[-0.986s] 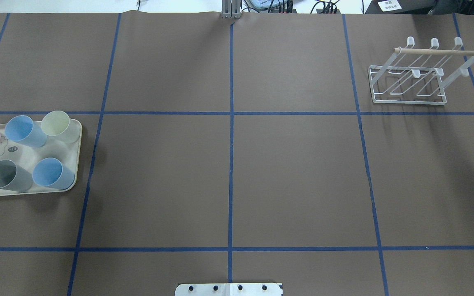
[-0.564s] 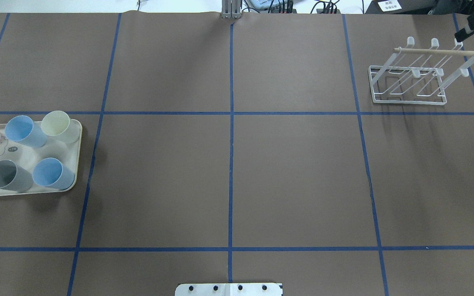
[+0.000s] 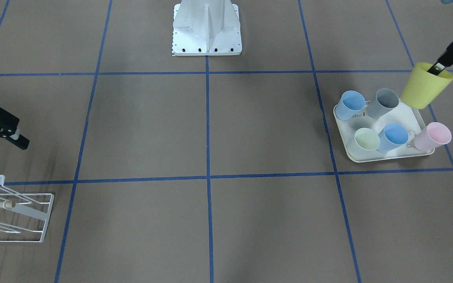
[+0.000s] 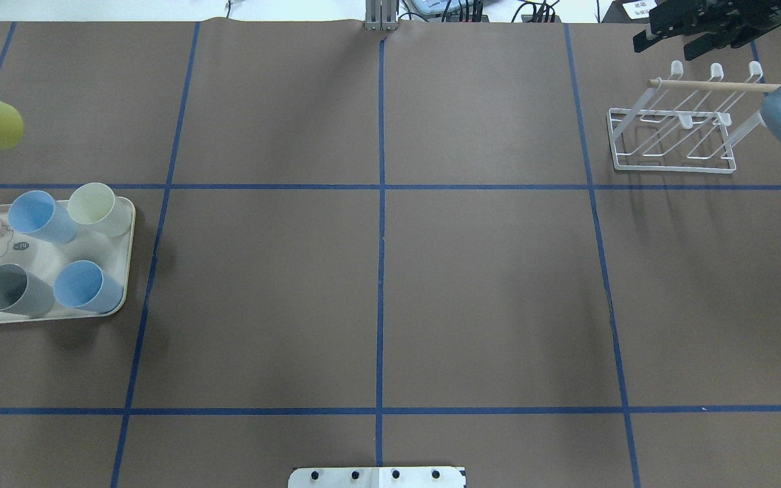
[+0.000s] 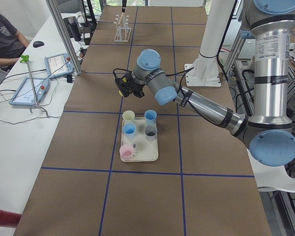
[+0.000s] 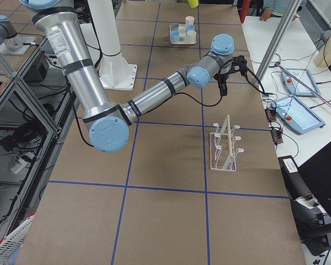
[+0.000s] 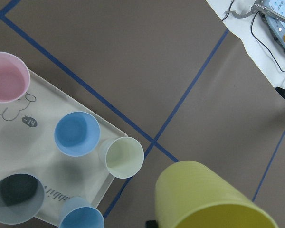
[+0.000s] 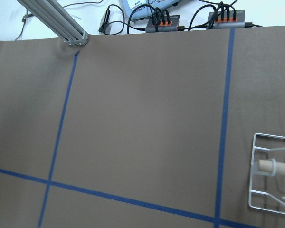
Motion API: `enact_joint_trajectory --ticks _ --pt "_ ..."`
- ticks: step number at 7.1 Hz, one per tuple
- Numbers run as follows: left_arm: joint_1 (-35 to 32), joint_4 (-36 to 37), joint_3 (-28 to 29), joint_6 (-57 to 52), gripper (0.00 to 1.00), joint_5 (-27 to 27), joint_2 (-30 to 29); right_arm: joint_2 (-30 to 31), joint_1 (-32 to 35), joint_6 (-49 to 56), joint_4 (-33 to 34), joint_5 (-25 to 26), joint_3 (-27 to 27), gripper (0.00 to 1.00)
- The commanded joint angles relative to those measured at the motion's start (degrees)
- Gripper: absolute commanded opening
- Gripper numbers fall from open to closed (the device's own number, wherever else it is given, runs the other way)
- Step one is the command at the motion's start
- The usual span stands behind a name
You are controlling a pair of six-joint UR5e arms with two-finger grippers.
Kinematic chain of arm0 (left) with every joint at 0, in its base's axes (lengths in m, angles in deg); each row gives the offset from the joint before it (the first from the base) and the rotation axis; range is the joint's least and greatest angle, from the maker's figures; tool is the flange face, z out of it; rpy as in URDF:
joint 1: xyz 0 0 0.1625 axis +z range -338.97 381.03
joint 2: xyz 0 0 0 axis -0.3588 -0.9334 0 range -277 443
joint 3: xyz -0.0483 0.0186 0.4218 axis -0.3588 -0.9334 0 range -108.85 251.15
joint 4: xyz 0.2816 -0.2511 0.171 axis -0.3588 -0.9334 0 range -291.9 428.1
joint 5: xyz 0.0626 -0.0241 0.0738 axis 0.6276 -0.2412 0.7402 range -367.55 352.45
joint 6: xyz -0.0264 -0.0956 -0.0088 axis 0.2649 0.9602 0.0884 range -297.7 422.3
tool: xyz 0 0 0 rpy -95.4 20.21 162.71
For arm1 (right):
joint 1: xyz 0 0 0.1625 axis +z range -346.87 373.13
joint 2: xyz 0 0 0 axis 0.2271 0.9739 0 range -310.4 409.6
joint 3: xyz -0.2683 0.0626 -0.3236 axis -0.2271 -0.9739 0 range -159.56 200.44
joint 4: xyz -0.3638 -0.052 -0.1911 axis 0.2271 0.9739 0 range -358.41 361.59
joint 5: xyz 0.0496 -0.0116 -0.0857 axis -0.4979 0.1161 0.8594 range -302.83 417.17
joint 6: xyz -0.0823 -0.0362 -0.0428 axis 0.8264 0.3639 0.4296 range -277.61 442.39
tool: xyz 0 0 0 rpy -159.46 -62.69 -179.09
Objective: Transfer IKEA cup to right arm and place on rack
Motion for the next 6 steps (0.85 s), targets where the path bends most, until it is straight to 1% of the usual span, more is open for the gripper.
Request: enact_joint_trajectory --ticks 1,2,3,5,6 --pt "8.7 -7.9 0.0 14.6 0.0 11.2 -1.8 -0.2 -5.9 -22.7 -16.2 6.9 -0.1 1.0" --pt "10.9 -8.4 -0.2 21.3 0.0 14.9 -4.5 -1.1 -9.3 -32.2 -22.1 11.2 -0.1 1.0" --pt "14.5 -8.4 -0.6 27.5 0.0 20.3 -7.9 -1.1 -13.3 -38.8 -28.7 16.9 0.0 1.0" --pt "20.9 -8.5 -2.9 36.5 0.0 30.1 -11.0 -1.4 -19.9 -52.9 -39.4 27.4 -0.2 1.0" --pt "24.7 -13.0 -2.7 42.4 0.0 36.4 -12.5 -2.8 -22.8 -60.3 -42.4 30.9 -0.2 1.0"
